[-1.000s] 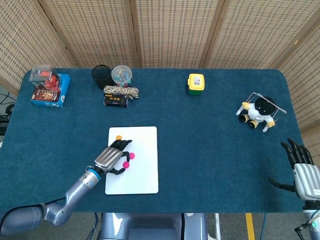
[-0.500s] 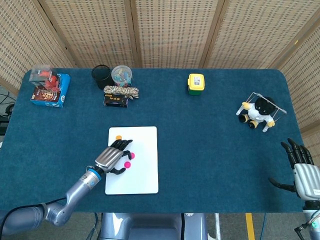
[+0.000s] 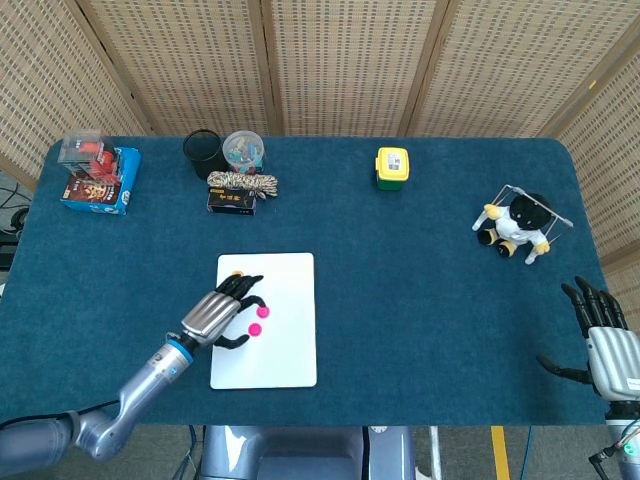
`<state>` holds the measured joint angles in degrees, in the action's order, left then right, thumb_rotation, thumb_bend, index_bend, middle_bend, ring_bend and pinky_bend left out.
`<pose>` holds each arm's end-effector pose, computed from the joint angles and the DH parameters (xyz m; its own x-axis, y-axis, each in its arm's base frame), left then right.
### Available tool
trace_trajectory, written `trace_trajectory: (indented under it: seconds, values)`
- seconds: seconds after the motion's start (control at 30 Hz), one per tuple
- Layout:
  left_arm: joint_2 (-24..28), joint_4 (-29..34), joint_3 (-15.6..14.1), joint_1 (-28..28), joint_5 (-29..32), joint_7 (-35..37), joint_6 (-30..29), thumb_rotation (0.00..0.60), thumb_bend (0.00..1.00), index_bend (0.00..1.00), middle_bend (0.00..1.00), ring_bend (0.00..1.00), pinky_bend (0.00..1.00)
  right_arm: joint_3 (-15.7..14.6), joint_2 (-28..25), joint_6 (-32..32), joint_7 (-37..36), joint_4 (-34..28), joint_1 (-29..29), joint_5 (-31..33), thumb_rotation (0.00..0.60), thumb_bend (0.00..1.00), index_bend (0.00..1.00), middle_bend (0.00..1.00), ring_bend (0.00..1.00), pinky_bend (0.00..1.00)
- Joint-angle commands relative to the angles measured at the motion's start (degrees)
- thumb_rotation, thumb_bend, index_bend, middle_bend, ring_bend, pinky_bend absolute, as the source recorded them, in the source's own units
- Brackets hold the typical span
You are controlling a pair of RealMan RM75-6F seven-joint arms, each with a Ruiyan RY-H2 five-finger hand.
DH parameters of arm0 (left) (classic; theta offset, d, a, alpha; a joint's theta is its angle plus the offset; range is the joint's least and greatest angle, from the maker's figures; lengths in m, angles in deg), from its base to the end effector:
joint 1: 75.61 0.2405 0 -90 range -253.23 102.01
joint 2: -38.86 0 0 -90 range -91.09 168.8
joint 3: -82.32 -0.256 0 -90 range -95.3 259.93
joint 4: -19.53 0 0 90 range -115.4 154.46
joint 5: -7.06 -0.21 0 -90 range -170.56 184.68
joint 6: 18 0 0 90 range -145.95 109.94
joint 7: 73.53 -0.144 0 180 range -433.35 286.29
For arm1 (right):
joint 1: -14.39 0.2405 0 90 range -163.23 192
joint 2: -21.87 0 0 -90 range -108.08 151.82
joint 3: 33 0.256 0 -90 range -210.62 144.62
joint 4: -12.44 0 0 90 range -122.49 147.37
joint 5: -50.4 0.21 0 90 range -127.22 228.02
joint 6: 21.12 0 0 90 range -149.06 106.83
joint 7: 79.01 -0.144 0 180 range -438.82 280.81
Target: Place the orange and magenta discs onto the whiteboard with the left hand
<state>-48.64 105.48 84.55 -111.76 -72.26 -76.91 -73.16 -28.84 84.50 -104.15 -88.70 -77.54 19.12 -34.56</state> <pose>-0.1757 0.2861 -0.0315 0.3559 0.4075 0.8410 0.8799 -0.4492 -0.1547 -0.3239 -0.1859 0.1717 0.2960 -0.0087 0.9552 -0.9550 0.0159 0.2961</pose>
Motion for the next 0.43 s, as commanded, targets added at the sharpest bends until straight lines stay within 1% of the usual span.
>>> trace_trajectory:
  seconds: [0.03, 0.1, 0.13, 0.17, 0.23, 0.43]
  values:
    - [7.11, 5.31, -1.27, 4.56, -4.02, 1.39, -8.65, 0.6, 0.17, 0.13, 0.0, 0.0, 0.0, -0.02, 0.06, -0.15, 0.15, 0.06, -0.03, -0.14, 0.6, 0.0, 0.0, 0.0, 0.0, 0.0]
    - [10.22, 6.34, -1.69, 7.6, -3.62, -1.9, -13.34, 0.6, 0.05, 0.04, 0.0, 0.0, 0.0, -0.02, 0.18, -0.41, 0.31, 0.1, -0.07, -0.33, 0.6, 0.0, 0.0, 0.0, 0.0, 0.0]
    - [11.41, 6.87, -1.91, 9.08, -3.22, -3.42, -15.42, 0.6, 0.01, 0.01, 0.0, 0.0, 0.0, -0.02, 0.22, -0.53, 0.36, 0.12, -0.1, -0.39, 0.6, 0.0, 0.0, 0.0, 0.0, 0.0]
    - [12.17, 7.53, -2.07, 10.12, -2.93, -4.48, -16.79, 0.6, 0.0, 0.0, 0.0, 0.0, 0.0, -0.02, 0.28, -0.64, 0.43, 0.14, -0.12, -0.46, 0.6, 0.0, 0.0, 0.0, 0.0, 0.0]
    - [14.97, 9.45, -2.69, 14.33, -1.2, -5.71, -21.78, 0.6, 0.0, 0.0, 0.0, 0.0, 0.0, 0.02, 0.45, -0.94, 0.64, 0.23, -0.16, -0.62, 0.6, 0.0, 0.0, 0.0, 0.0, 0.0]
    - [20.64, 12.76, -4.7, 22.06, 1.08, -1.84, -28.4, 0.6, 0.0, 0.0, 0.0, 0.0, 0.0, 0.01, 0.61, -1.84, 0.41, 0.22, -0.57, -0.86, 0.6, 0.0, 0.0, 0.0, 0.0, 0.0]
